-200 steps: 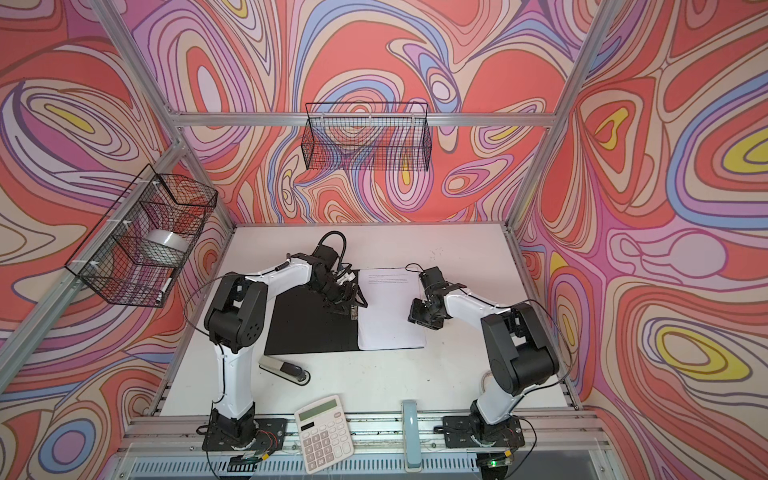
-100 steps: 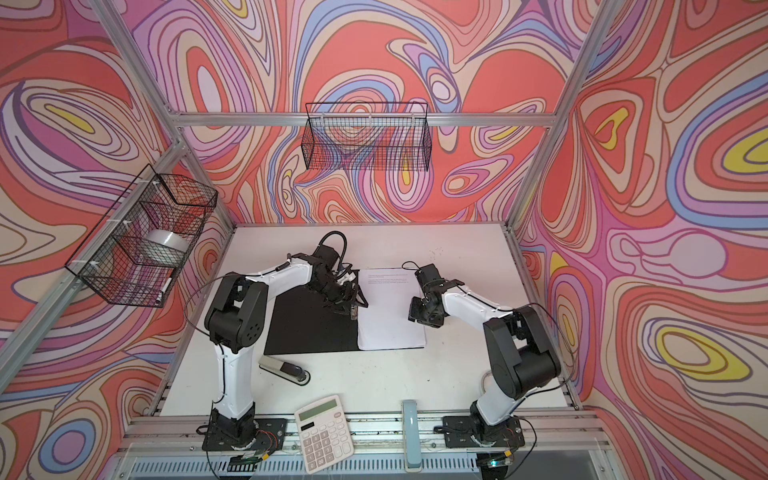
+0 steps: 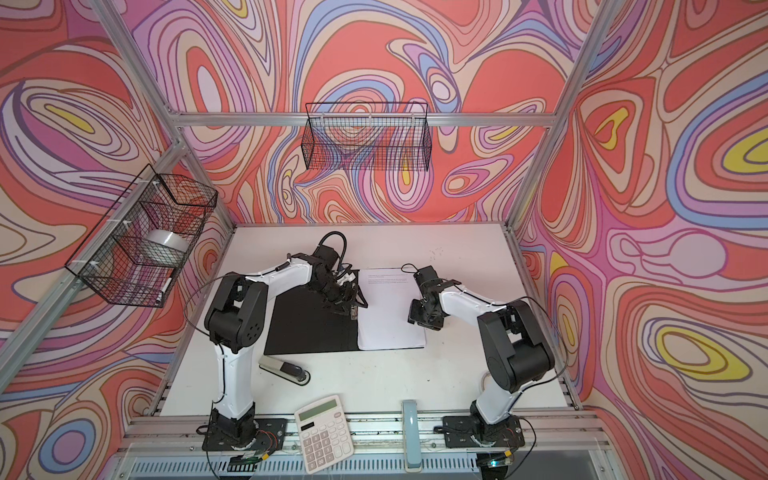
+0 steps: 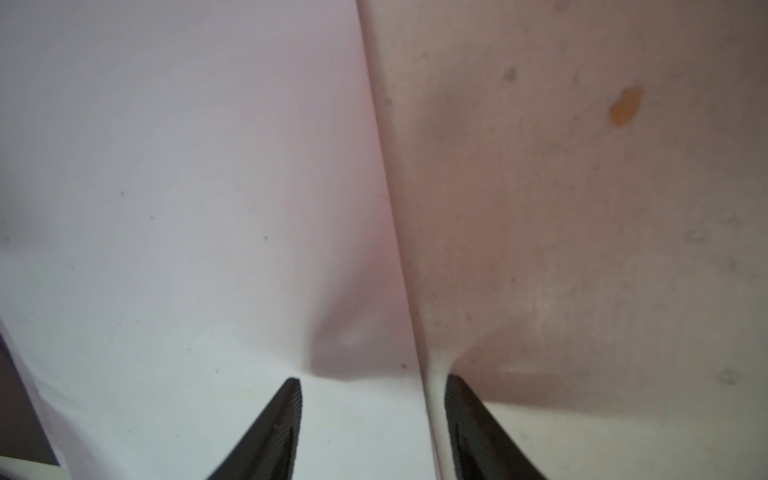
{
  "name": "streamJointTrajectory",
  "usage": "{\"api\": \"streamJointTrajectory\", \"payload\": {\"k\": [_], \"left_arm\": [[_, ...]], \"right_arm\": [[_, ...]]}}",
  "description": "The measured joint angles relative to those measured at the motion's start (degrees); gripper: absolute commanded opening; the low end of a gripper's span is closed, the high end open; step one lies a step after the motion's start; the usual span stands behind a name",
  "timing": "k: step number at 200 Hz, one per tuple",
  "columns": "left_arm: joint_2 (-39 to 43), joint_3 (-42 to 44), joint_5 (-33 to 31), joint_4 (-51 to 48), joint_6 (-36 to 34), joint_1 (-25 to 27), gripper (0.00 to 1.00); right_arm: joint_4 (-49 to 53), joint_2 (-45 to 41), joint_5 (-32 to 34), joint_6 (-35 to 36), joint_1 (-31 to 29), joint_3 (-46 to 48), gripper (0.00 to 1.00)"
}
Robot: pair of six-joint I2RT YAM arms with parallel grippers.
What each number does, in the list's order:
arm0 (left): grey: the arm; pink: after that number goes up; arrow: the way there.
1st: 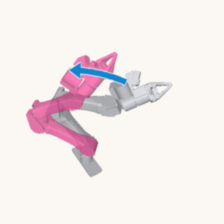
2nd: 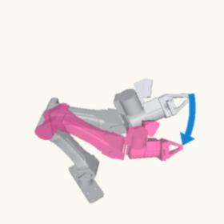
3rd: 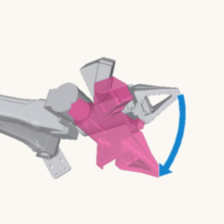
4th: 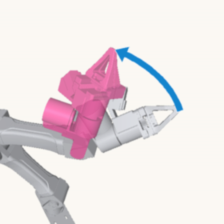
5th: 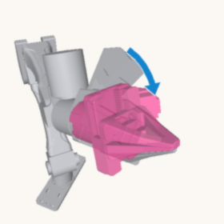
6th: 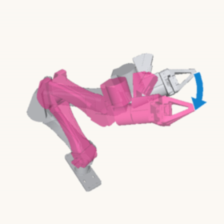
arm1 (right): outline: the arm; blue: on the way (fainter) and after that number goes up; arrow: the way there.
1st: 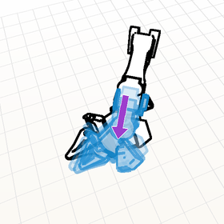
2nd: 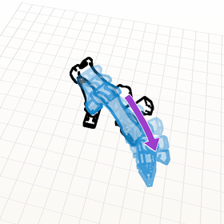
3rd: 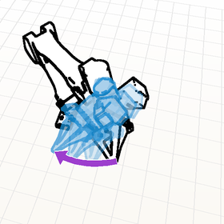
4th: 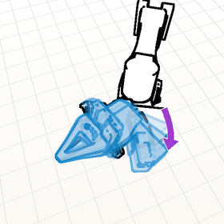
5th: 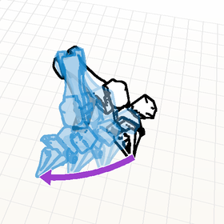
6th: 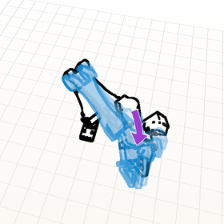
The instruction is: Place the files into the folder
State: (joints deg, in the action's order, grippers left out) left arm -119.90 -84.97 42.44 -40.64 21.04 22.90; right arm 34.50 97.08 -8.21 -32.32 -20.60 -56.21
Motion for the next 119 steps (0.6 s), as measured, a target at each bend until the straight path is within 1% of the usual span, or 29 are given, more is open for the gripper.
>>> {"api": "streamJointTrajectory", "payload": {"k": [80,119], "left_arm": [[0.0,0.0,1.2,0.1,0.2,0.0,0.86],[0.0,0.0,1.2,0.1,0.2,0.0,0.85]], "right_arm": [[-1.0,0.3,-4.9,0.0,0.0,-0.1,0.58],[0.3,0.3,-5.8,0.1,0.0,-0.4,0.58]]}}
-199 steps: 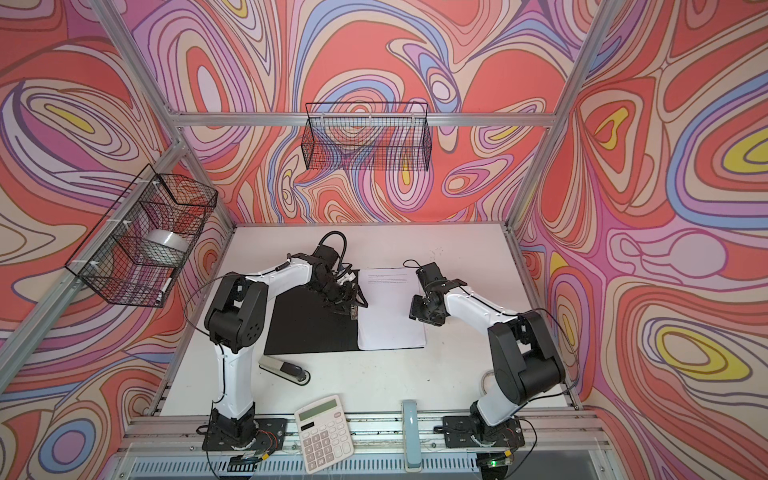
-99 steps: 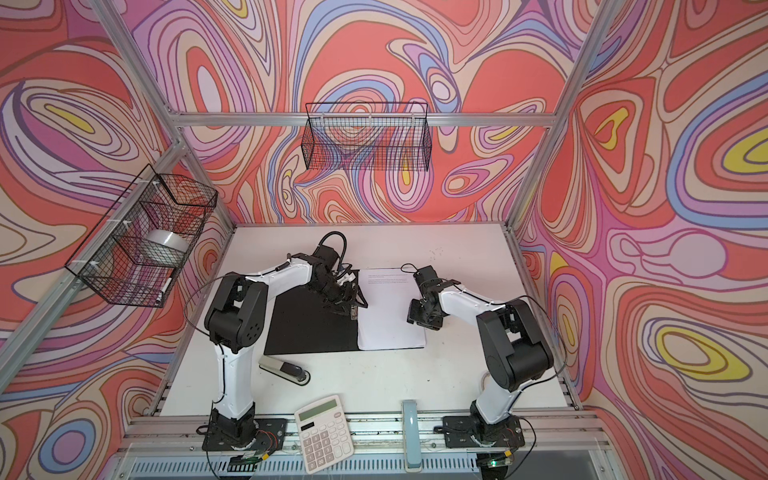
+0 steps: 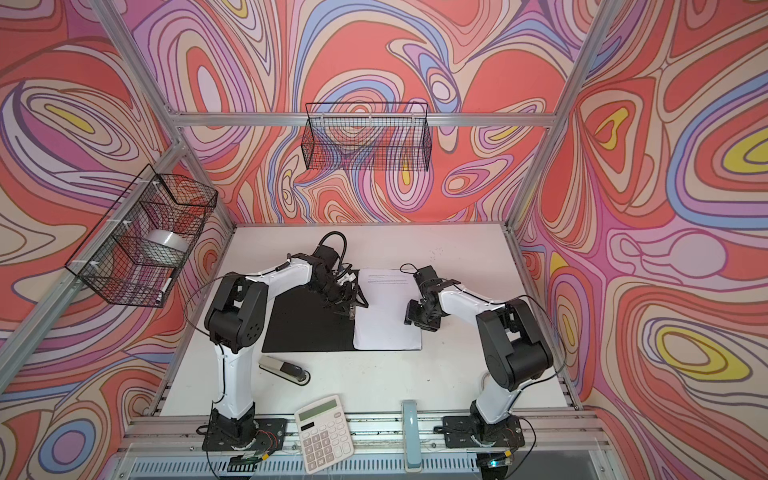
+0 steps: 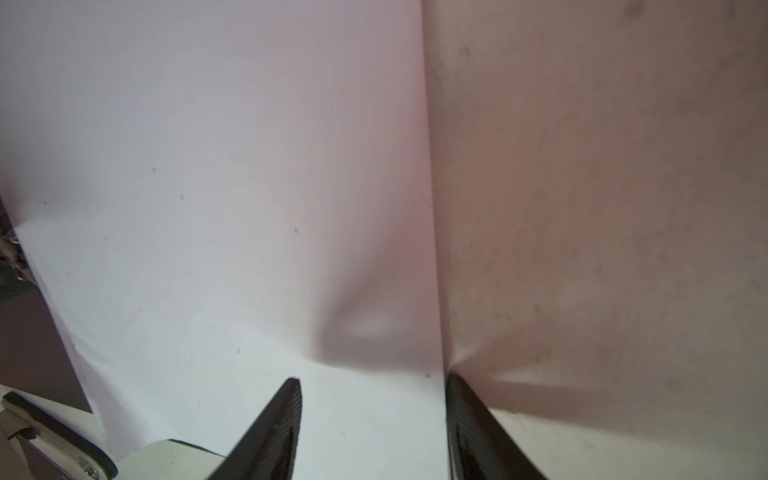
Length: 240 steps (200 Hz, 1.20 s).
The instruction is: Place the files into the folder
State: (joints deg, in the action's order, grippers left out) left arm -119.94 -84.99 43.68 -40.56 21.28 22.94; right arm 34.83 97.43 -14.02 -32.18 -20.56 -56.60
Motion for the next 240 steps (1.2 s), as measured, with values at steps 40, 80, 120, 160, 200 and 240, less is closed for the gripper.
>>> {"api": "streamJointTrajectory", "payload": {"k": [40,80,120,160,200,240], "left_arm": [[-0.1,-0.6,-0.2,-0.3,-0.2,0.0,0.85],[-0.1,-1.3,-0.5,-0.4,-0.9,0.1,0.85],[-0.1,-1.6,-0.6,-0.6,-1.4,0.3,0.85],[-0.2,-1.7,-0.6,-0.6,-1.4,0.3,0.85],[-0.2,-2.4,-0.7,-1.3,-1.6,0.3,0.85],[-0.2,-3.3,-1.1,-1.3,-1.8,0.3,0.85]], "right_arm": [[2.2,0.3,0.4,0.6,0.0,-1.5,0.58],[3.5,0.7,0.7,1.1,0.0,-4.1,0.58],[3.5,2.2,0.7,1.4,0.0,-4.9,0.58],[3.9,2.8,0.7,1.5,0.0,-4.8,0.59],[4.8,2.7,0.8,1.8,0.0,-4.6,0.59],[6.8,2.7,3.6,2.8,0.1,-7.1,0.59]]}}
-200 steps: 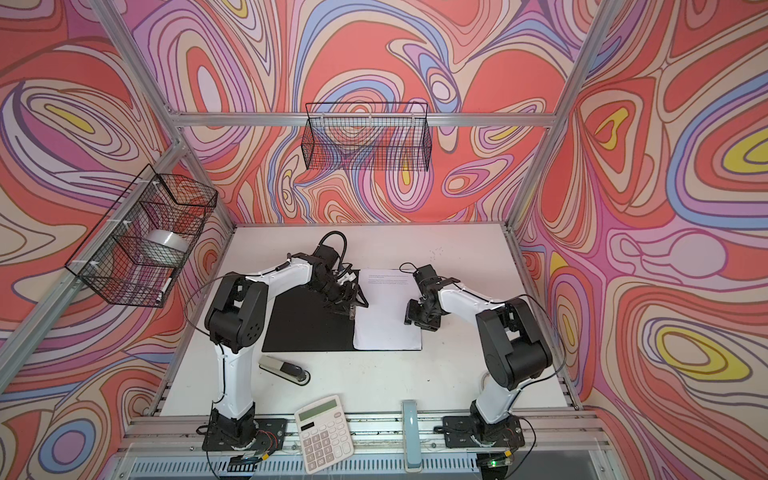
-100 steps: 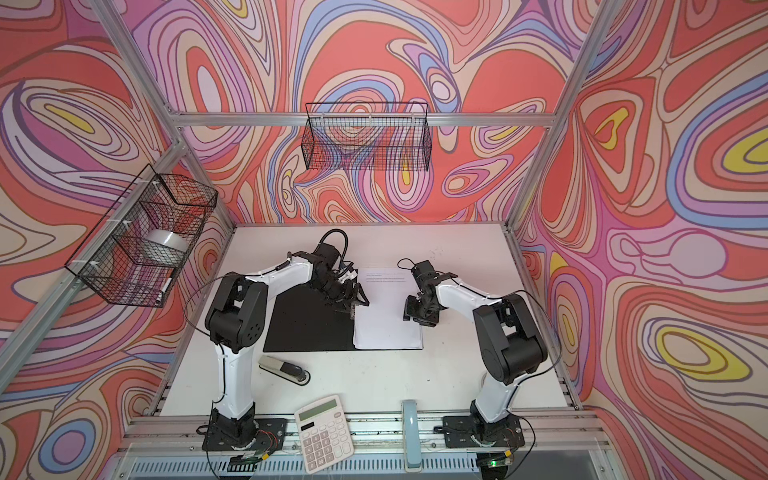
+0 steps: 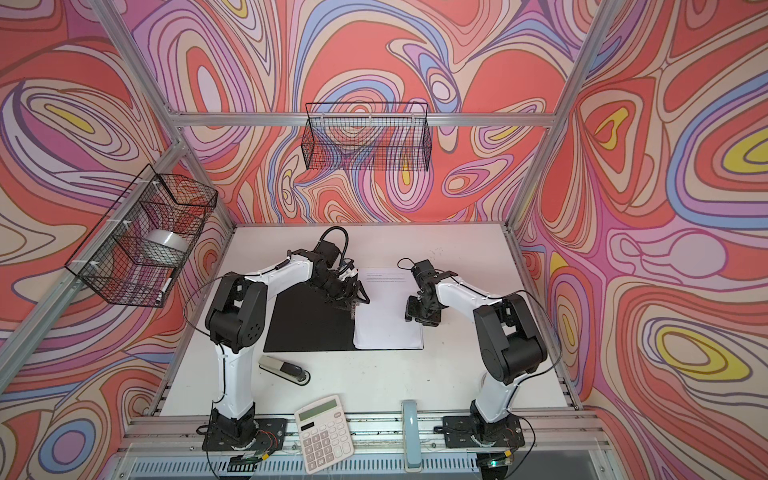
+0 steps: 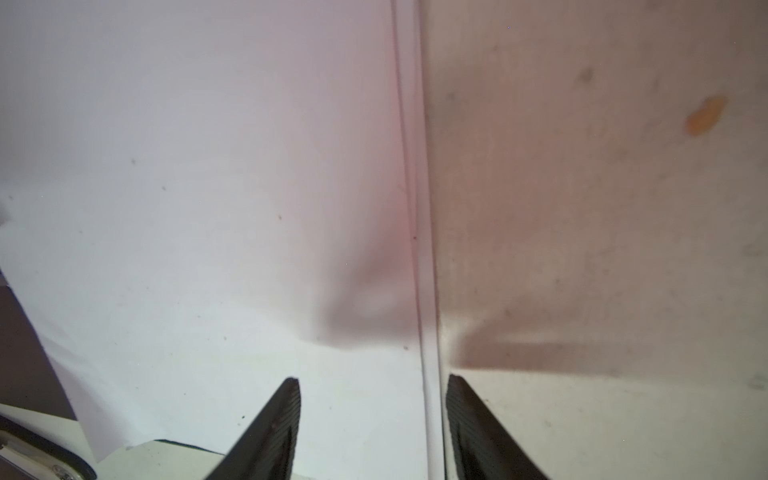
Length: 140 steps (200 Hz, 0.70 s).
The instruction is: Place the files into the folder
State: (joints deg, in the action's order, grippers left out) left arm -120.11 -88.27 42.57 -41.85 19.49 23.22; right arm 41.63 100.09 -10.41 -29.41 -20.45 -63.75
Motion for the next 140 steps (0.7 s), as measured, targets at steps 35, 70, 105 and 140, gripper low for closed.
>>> {"api": "streamJointTrajectory", "payload": {"k": [35,70,105,140], "left_arm": [[0.0,-0.2,-0.5,0.0,-0.4,0.0,0.85],[-0.5,-0.7,-0.6,0.0,-0.8,0.0,0.85],[-0.8,-0.8,-0.6,0.0,-1.3,0.0,0.85],[-0.8,-0.8,-0.6,0.0,-2.5,0.0,0.85]], "right_arm": [[-1.0,0.5,1.1,0.8,1.4,-4.3,0.60],[-4.0,5.6,0.8,2.4,4.2,-8.6,0.60],[-6.2,10.8,0.5,3.9,6.2,-12.6,0.60],[-8.6,15.3,-0.3,5.4,7.0,-16.9,0.60]]}}
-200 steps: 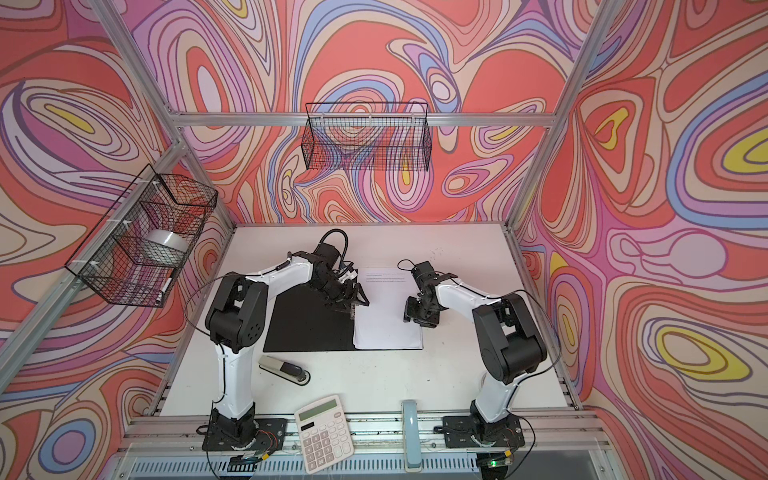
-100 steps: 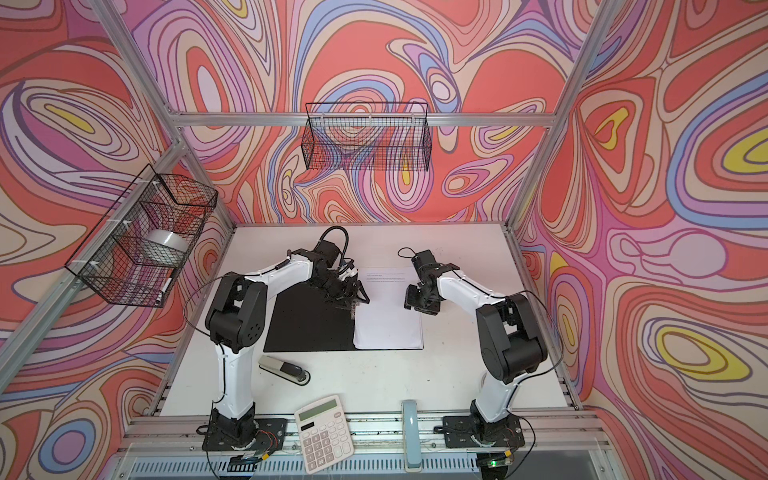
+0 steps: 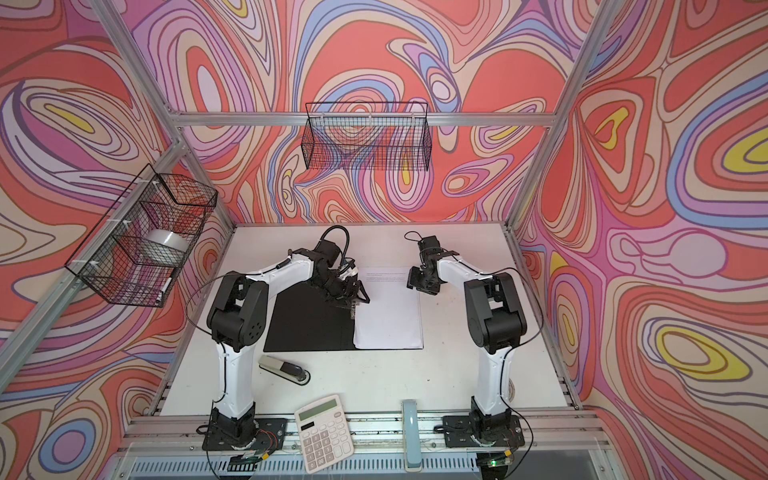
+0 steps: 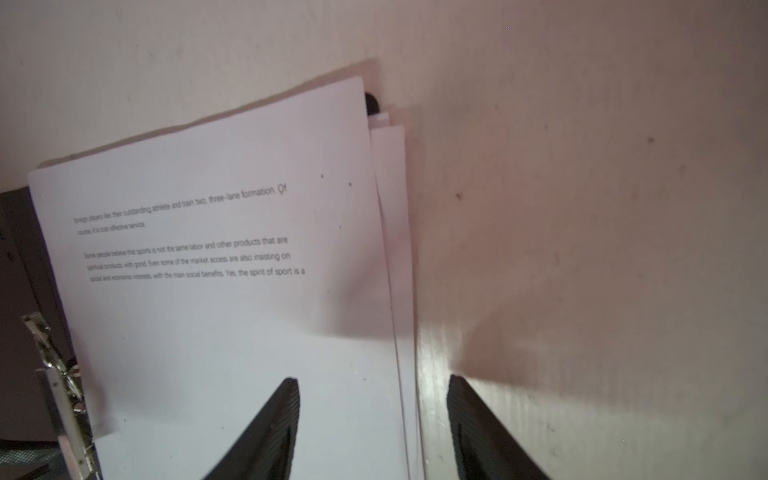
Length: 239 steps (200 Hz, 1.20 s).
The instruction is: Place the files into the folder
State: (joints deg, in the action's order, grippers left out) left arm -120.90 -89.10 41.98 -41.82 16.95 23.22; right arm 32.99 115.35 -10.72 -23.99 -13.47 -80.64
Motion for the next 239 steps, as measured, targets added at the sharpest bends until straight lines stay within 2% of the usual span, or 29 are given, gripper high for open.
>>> {"api": "streamJointTrajectory", "payload": {"k": [58,106,178,239], "left_arm": [[-0.8,-0.4,0.0,-0.2,-1.0,0.0,0.85],[-1.6,-1.7,0.2,-1.2,-1.8,0.0,0.85],[-1.9,-2.0,0.2,-1.3,-1.9,0.0,0.85],[-1.9,-2.0,0.1,-1.3,-2.2,-0.1,0.85]], "right_arm": [[-2.3,5.5,-2.2,1.9,0.5,-5.9,0.60],[-2.1,6.4,-3.5,3.3,0.8,-7.4,0.59],[-0.7,6.4,-2.3,5.9,0.8,-7.8,0.60],[-0.2,8.4,-1.6,6.8,0.8,-12.5,0.60]]}}
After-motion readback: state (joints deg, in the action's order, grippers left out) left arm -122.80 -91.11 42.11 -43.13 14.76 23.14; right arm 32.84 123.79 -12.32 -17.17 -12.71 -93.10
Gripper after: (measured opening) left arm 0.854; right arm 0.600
